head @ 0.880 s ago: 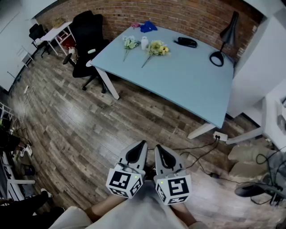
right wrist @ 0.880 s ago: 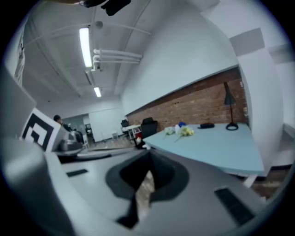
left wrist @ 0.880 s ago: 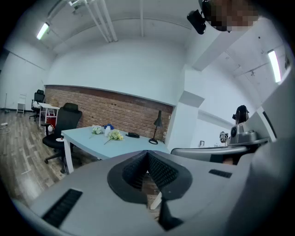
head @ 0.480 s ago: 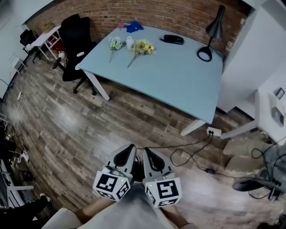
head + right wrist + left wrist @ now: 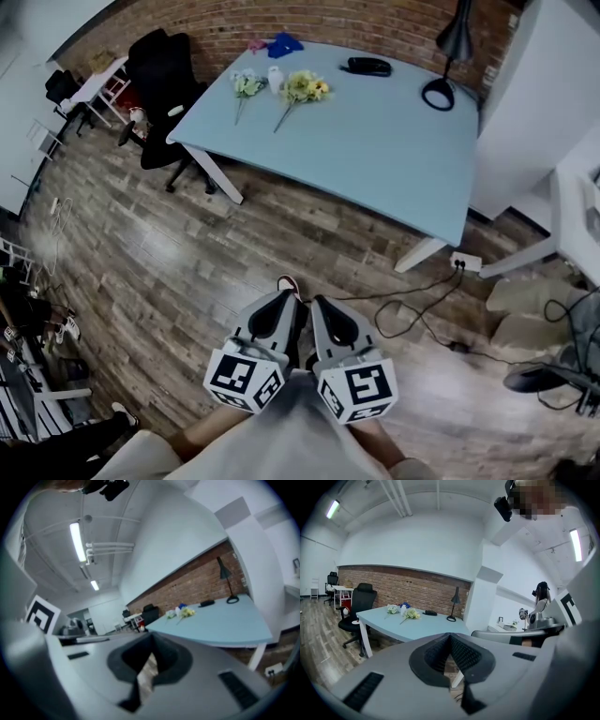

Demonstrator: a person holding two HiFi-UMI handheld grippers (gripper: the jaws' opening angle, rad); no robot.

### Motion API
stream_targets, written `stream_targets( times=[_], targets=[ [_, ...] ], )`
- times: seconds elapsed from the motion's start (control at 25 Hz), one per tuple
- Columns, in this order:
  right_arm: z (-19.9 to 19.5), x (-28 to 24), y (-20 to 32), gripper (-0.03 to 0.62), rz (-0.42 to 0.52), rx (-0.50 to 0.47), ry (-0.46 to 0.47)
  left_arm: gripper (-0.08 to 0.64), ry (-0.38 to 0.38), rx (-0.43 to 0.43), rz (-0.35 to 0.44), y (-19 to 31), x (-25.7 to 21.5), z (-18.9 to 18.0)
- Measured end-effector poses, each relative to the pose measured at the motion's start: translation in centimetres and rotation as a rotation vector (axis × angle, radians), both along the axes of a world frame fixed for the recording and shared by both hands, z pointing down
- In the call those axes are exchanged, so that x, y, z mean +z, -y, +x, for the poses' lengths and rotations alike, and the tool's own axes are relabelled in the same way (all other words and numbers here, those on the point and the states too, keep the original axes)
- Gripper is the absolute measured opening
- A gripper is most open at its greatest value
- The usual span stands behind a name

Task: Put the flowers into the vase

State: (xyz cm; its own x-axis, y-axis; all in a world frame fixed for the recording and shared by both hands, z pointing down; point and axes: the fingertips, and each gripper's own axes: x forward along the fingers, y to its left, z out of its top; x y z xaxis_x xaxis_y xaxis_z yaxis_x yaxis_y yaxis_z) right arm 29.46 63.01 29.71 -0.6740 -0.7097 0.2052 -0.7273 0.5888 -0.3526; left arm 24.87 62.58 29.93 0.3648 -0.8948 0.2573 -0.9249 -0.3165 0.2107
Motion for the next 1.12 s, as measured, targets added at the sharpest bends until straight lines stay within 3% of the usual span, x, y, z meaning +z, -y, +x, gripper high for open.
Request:
stream_targets(
  times=[0.56, 0.88, 1.12],
  targets=[
    [-3.4, 0.1, 6.4, 0.023, 0.018, -0.08, -0.066, 0.02, -0.074, -0.022, 0.0, 6.5, 0.7, -2.1],
    [-6.6, 0.7, 12.8, 0.023, -0.002, -0.088, -0.08, 0.02, -0.1, -0.029, -0.008, 12.9, 1.1, -5.3],
    [-11.3, 0.4, 18.3, 0.023, -0.016, -0.097, -0.097, 0.02, -0.109, -0.02, -0.006, 18.3, 0.1, -9.4]
  ],
)
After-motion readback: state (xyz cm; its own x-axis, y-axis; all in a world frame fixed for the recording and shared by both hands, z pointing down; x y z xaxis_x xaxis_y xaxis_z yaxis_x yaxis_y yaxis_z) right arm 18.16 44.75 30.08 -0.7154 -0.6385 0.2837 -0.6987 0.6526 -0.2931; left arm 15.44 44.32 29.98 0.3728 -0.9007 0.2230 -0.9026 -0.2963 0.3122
